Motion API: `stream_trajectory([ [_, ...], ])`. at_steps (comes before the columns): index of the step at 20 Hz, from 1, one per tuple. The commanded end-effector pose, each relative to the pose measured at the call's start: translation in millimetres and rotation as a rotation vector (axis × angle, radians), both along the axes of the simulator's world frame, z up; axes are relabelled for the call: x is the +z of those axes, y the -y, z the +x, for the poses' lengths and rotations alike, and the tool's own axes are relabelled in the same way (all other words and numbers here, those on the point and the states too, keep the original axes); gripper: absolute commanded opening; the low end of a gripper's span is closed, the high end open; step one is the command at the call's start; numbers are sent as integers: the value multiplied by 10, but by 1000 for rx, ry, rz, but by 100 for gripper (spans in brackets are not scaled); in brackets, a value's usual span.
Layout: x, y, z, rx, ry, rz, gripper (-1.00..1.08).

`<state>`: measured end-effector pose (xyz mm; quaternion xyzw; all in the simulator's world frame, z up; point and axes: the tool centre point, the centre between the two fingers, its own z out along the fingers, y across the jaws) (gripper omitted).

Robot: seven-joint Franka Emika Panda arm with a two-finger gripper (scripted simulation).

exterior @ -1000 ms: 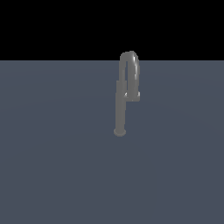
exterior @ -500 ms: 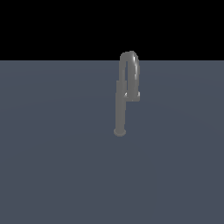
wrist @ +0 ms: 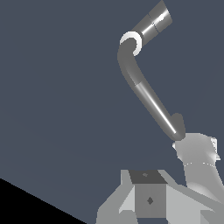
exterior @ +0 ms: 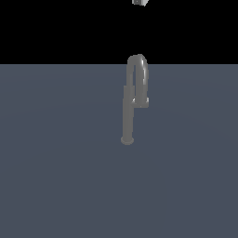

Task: Turn on the faucet by rotating a designated handle.

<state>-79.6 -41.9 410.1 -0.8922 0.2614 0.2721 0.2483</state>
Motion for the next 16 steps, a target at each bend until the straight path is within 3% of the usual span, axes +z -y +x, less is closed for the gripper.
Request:
stream_trajectory([
  [1, -93, 41, 121, -42, -43, 43, -100],
  [16, -884, 312, 754, -327, -334, 332, -100],
])
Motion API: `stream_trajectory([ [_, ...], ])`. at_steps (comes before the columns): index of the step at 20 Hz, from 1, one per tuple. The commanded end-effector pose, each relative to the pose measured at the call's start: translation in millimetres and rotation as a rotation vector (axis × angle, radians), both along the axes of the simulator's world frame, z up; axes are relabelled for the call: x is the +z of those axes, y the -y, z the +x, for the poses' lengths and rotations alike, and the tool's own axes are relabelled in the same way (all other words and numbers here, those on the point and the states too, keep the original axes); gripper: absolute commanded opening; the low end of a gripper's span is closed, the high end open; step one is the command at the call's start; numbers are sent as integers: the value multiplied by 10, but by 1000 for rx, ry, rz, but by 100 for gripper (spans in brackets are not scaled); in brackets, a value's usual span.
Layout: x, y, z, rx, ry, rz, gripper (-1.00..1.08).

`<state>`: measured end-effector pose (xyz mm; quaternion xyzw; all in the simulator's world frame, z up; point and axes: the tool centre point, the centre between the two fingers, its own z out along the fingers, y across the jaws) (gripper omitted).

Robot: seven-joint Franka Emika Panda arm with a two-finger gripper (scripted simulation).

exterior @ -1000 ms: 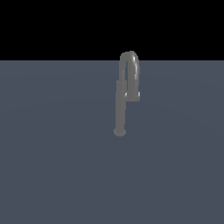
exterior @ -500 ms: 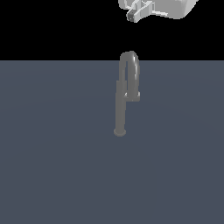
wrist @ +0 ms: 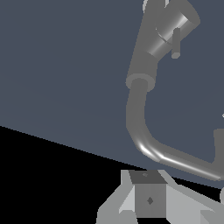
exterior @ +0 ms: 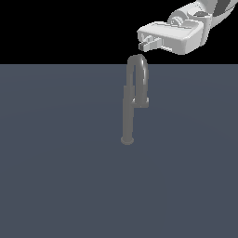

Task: Turn on the faucet by rotating a designated handle.

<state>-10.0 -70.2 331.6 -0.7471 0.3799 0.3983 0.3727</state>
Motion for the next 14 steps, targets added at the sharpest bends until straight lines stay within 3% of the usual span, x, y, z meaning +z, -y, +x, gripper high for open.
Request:
stream_trajectory([
  [1, -167, 46, 92, -53, -55, 55, -100],
  [8, -655, 130, 272, -200, -203, 200, -100],
  [14, -991, 149, 341, -295, -299, 293, -100],
])
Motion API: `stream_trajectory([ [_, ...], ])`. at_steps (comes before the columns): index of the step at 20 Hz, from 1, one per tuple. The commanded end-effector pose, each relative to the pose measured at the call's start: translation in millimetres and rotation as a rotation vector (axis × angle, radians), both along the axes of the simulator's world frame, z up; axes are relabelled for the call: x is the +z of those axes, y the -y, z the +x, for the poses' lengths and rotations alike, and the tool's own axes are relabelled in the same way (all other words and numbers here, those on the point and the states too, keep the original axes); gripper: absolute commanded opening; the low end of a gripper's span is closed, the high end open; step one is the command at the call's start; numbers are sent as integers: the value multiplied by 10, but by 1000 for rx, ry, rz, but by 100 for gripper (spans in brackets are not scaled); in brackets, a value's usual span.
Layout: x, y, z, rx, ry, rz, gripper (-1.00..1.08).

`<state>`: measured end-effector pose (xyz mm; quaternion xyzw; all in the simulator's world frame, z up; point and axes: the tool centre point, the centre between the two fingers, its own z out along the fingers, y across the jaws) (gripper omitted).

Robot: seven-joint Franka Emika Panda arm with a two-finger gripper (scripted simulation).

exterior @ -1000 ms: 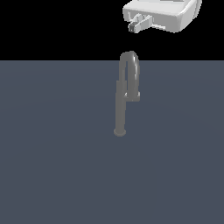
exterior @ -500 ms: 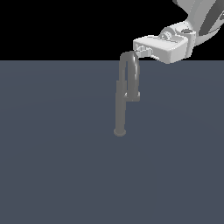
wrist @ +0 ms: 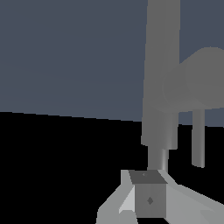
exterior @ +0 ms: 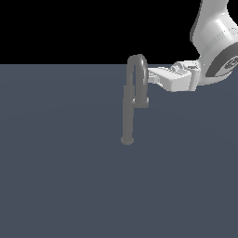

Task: Turn on the faucet by rotating a designated handle.

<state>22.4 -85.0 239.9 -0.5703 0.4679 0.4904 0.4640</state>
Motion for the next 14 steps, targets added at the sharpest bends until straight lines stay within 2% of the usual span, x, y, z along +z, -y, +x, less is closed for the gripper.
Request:
stream_trajectory([
  [1, -117, 0, 23, -35, -34, 34, -100],
  [7, -297, -11, 41, -84, -85, 82, -100],
  [14, -303, -18, 39, -85, -86, 84, -100],
])
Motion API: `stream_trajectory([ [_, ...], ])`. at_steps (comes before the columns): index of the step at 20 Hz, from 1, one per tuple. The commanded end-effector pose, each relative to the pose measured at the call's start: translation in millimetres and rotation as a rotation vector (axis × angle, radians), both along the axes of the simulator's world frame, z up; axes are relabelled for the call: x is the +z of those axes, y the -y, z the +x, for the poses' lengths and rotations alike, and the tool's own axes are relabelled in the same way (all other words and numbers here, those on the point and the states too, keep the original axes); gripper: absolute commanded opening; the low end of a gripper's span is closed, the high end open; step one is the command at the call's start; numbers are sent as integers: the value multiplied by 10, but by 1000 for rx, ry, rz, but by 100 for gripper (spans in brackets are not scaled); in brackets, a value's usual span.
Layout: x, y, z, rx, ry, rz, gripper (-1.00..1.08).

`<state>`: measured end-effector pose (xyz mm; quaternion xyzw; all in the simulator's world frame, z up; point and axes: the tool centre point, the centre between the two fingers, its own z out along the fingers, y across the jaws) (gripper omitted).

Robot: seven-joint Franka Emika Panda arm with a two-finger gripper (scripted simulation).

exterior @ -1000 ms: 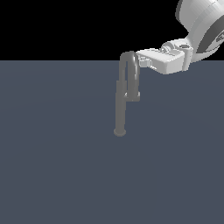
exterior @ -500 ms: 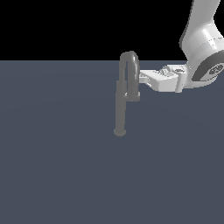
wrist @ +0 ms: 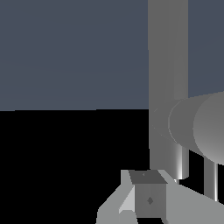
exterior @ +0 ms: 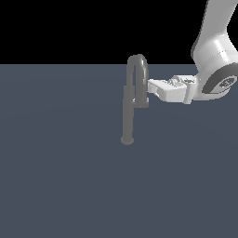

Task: Turn on the faucet by rotating a designated handle.

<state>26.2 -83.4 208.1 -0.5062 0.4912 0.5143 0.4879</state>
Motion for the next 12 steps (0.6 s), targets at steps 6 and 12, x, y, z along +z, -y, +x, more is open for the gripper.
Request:
stream_trajectory([
  [6, 25, -5, 1, 5, 6, -5, -100],
  [12, 112, 3, -152, 5, 6, -5, -100],
])
